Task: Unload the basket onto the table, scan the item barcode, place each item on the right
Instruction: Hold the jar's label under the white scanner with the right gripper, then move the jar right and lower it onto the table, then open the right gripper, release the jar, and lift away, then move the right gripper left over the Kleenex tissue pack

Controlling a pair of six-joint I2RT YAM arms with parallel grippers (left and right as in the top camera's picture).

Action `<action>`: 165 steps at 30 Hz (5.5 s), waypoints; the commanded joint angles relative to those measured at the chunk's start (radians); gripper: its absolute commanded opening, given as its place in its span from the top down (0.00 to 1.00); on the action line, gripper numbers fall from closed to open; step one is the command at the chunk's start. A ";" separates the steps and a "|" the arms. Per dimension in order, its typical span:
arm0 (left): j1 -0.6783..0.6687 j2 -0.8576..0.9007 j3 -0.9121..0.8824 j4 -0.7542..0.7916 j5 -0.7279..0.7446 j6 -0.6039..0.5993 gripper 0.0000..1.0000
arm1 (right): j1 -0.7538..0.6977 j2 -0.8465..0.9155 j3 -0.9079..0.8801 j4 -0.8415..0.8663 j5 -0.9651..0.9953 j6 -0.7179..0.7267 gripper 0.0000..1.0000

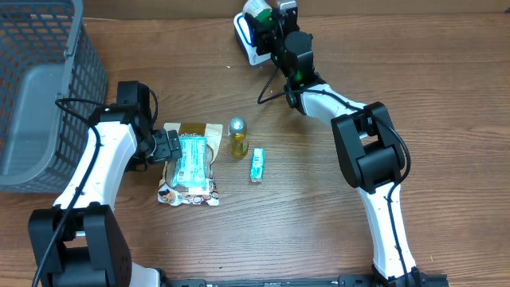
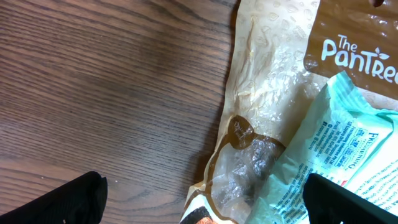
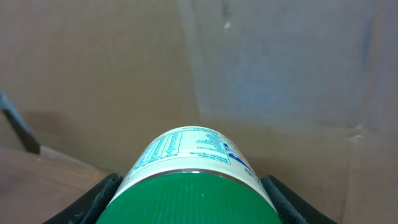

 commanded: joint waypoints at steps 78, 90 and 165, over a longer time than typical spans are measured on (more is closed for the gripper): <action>0.002 0.004 0.017 -0.002 0.008 0.011 0.00 | -0.351 -0.465 -0.094 -1.875 0.161 0.208 0.17; 0.002 0.004 0.017 -0.002 0.008 0.011 0.00 | -0.248 -0.471 0.041 -1.940 -0.079 0.117 0.25; -0.002 0.004 0.017 -0.002 0.008 0.011 0.01 | 0.252 -0.471 -0.281 -1.626 -0.160 0.367 0.42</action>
